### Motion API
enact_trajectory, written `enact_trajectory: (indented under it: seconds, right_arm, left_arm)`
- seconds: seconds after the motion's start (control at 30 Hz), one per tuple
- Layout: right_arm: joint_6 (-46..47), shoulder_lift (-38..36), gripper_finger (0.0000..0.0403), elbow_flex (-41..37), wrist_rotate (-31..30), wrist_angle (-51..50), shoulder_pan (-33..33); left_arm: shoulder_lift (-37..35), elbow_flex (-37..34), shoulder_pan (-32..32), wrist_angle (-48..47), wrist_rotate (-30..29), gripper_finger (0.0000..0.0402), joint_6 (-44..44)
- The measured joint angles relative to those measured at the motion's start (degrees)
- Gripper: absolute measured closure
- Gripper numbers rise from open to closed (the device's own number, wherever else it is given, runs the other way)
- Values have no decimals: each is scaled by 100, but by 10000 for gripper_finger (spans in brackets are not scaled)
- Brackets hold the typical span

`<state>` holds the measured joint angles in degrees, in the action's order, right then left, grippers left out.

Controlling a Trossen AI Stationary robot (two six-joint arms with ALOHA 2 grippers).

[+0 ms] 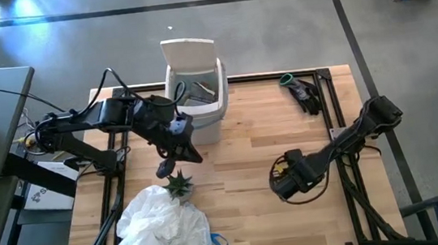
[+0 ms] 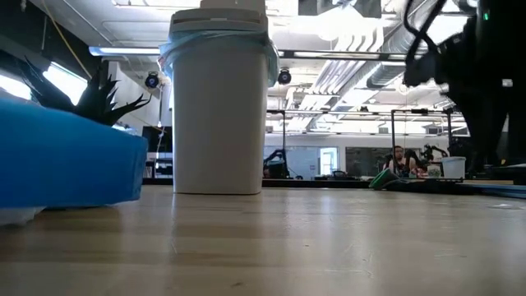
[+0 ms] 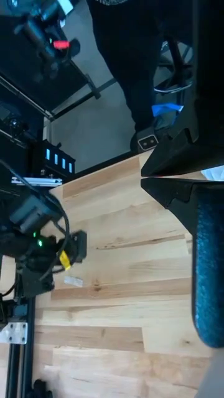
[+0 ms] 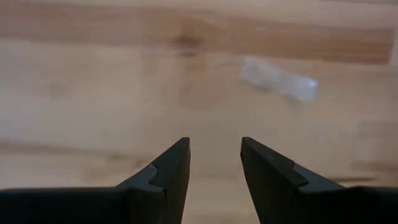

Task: Place trash/remove bag and relplace
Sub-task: Put the transparent plastic into the trash bin

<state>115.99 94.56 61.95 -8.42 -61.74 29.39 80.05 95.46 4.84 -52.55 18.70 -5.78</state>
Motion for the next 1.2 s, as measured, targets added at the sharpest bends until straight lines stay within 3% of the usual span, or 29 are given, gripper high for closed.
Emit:
enact_trajectory:
  seconds: [0.23,0.53,1.2]
  right_arm:
    - [539,-591,270,-909,-117,222,-2]
    - [1136,-1647,270,-2344,-202,1402,-60]
    - [863,-1502,270,-2887,38,2068,-317]
  left_arm:
    - [4,0,0,16,50,402,-70]
    - [4,0,0,15,49,402,-146]
    - [4,0,0,13,44,402,-165]
